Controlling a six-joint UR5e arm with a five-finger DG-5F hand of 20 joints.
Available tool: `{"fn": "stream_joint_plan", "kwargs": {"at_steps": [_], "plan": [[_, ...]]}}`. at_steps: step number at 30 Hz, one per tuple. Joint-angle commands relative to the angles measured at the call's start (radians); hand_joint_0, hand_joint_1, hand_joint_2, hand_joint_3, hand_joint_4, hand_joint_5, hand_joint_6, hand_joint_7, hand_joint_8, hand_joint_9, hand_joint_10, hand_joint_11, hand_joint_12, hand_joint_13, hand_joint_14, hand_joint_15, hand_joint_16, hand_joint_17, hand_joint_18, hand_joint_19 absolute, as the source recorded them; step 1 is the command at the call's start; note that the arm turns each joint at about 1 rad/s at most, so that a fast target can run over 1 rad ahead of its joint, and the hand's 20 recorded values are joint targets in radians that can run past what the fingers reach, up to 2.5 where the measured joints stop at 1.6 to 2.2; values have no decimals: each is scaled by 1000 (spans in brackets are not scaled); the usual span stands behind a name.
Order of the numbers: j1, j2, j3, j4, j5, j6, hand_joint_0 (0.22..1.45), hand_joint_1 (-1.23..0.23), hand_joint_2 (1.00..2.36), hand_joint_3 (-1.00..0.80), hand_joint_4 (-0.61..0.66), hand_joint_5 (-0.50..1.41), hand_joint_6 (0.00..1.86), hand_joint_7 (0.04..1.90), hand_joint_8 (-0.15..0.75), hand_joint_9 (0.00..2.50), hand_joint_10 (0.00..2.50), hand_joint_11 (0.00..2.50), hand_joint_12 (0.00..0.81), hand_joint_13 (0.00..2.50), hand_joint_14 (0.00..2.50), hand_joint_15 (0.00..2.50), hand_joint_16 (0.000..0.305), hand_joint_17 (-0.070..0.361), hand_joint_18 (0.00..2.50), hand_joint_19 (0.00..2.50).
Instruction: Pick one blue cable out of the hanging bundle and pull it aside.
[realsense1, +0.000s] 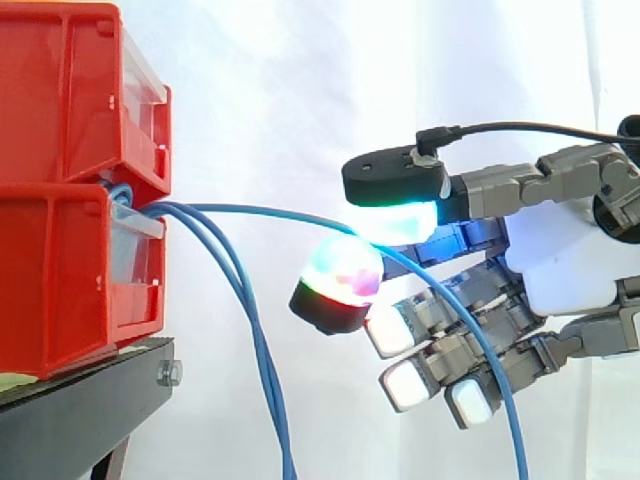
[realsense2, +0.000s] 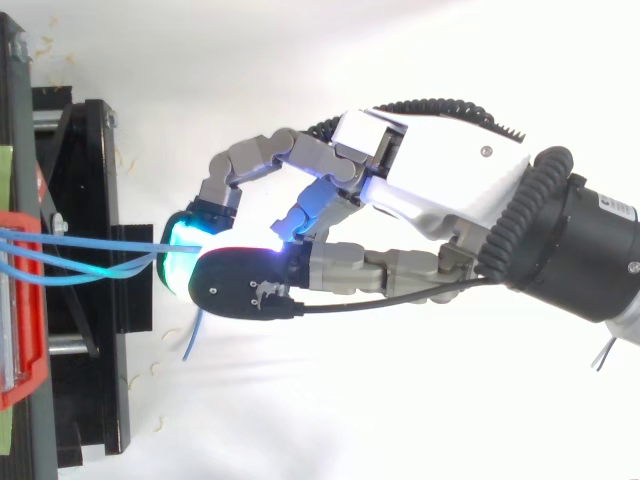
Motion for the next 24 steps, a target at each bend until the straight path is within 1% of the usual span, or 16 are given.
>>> {"fn": "stream_joint_plan", "kwargs": {"at_steps": [1, 24], "plan": [[0, 0, 0, 0, 0, 0, 462, -706, 1471, -60, -47, -29, 875, 1047, 326, 1176, 8, 228, 483, 976, 18, 494, 77, 174, 905, 697], [0, 0, -2, 0, 0, 0, 465, -708, 1460, -62, -45, -31, 873, 1049, 327, 1162, 8, 214, 487, 959, 16, 480, 77, 174, 896, 690]]}}
